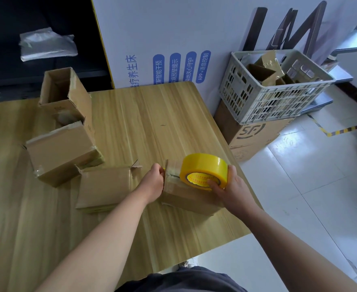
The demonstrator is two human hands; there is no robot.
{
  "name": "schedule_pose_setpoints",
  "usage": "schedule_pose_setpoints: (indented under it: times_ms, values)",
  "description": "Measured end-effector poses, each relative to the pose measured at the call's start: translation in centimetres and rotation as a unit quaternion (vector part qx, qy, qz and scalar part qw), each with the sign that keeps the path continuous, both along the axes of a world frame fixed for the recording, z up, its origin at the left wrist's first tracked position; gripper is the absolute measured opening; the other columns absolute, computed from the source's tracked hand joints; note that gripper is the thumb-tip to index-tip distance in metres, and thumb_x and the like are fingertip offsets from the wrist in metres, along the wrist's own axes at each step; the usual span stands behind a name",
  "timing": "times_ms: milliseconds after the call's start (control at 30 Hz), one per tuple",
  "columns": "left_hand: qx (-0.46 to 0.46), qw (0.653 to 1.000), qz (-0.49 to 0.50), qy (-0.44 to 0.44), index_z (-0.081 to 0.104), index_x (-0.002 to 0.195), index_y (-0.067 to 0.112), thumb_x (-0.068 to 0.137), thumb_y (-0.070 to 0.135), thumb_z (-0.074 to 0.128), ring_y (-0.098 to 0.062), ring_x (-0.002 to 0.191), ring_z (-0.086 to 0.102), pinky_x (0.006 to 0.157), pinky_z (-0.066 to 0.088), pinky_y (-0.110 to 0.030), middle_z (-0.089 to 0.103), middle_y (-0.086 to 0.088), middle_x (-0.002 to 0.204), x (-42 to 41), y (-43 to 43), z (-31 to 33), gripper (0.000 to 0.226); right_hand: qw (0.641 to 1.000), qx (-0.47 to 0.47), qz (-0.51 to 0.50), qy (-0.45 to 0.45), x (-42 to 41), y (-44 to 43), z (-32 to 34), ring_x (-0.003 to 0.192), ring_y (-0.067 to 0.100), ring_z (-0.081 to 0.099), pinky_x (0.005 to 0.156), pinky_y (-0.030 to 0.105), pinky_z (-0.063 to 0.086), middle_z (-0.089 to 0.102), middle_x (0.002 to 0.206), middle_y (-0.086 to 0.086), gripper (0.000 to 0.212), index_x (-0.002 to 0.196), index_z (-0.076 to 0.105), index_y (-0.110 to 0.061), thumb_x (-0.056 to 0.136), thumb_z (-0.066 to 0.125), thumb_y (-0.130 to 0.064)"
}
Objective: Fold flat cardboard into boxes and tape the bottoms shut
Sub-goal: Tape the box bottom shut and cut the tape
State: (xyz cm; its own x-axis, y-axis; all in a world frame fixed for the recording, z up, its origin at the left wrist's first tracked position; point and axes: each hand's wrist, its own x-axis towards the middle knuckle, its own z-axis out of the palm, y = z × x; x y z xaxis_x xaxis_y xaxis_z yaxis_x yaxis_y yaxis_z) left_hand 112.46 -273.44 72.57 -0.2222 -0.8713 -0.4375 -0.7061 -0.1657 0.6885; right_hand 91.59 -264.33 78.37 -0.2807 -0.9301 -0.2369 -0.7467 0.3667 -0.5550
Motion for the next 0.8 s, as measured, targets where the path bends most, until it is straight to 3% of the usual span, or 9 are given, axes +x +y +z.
schedule_pose_setpoints:
  times_ms: [67,167,267,367,433,533,667,800]
  values:
    - [0.005,1.0,0.001,0.017,0.038,0.116,0.012,0.102,0.017,0.03,-0.022,0.089,0.047,0.073,0.035,-0.03,0.051,-0.01,0.112,-0.1,-0.1,-0.1,0.017,1.0,0.002,0.003,0.001,-0.1,0.0,0.0,0.082,0.023,0.054,0.069,0.035,0.041,0.055,0.092,0.004,0.043,0.111,0.035,-0.016,0.091,0.058,-0.046]
    - [0.028,0.999,-0.001,0.032,0.027,0.132,0.021,0.102,0.022,0.035,-0.017,0.08,0.05,0.061,0.037,-0.024,0.037,-0.009,0.12,0.6,0.3,-0.6,0.031,1.0,0.001,0.003,0.003,-0.1,0.0,-0.1,0.082,0.024,0.055,0.068,0.035,0.041,0.056,0.091,0.005,0.043,0.11,0.035,-0.015,0.091,0.058,-0.046]
    - [0.019,0.999,0.007,0.046,0.031,0.13,0.027,0.099,0.025,0.045,-0.022,0.091,0.054,0.079,0.044,-0.031,0.043,-0.012,0.126,1.4,0.6,-1.5,0.034,1.0,-0.005,-0.002,0.001,0.0,0.0,-0.2,0.082,0.025,0.054,0.067,0.036,0.041,0.056,0.09,0.004,0.043,0.111,0.036,-0.015,0.09,0.059,-0.045]
    - [0.017,0.994,0.023,0.101,0.023,0.145,0.033,0.089,0.015,0.064,-0.02,0.115,0.049,0.096,0.041,-0.032,0.041,-0.005,0.14,2.2,-0.6,-0.3,0.072,1.0,-0.004,0.001,0.0,-0.1,0.0,-0.2,0.082,0.025,0.055,0.068,0.037,0.043,0.058,0.092,0.006,0.044,0.111,0.037,-0.014,0.09,0.059,-0.045]
    - [0.037,0.99,-0.056,0.122,0.016,0.151,0.032,0.079,0.013,0.075,-0.016,0.139,0.03,0.11,0.029,-0.03,0.022,0.002,0.154,2.4,-1.7,1.3,0.095,1.0,-0.004,0.002,-0.006,-0.2,-0.1,0.0,0.085,0.026,0.056,0.07,0.037,0.044,0.059,0.095,0.006,0.044,0.112,0.038,-0.014,0.09,0.06,-0.046]
    - [0.012,0.978,-0.198,0.062,0.015,0.154,0.027,0.063,0.025,0.089,-0.008,0.146,0.011,0.118,0.015,-0.029,0.004,0.011,0.16,1.1,-2.0,2.3,0.117,1.0,-0.004,0.0,-0.027,-0.3,-0.2,0.1,0.09,0.026,0.057,0.076,0.04,0.047,0.06,0.098,0.004,0.046,0.117,0.042,-0.017,0.087,0.064,-0.044]
    - [-0.069,0.971,-0.227,0.024,0.033,0.149,0.016,0.049,0.036,0.095,-0.012,0.14,0.031,0.115,0.026,-0.028,0.023,0.005,0.154,-0.4,-1.6,0.9,0.12,0.986,0.0,-0.032,-0.164,-0.9,-0.2,0.4,0.095,0.02,0.061,0.084,0.042,0.052,0.065,0.102,-0.003,0.049,0.121,0.05,-0.029,0.08,0.076,-0.035]
    - [-0.094,0.961,-0.258,-0.019,0.036,0.148,0.019,0.052,0.044,0.091,-0.012,0.134,0.037,0.112,0.031,-0.028,0.027,0.009,0.148,-0.1,-1.7,1.3,0.113,0.947,-0.017,-0.049,-0.318,-1.4,-0.1,0.6,0.093,0.017,0.063,0.078,0.031,0.056,0.066,0.102,0.001,0.042,0.11,0.056,-0.027,0.078,0.075,-0.006]
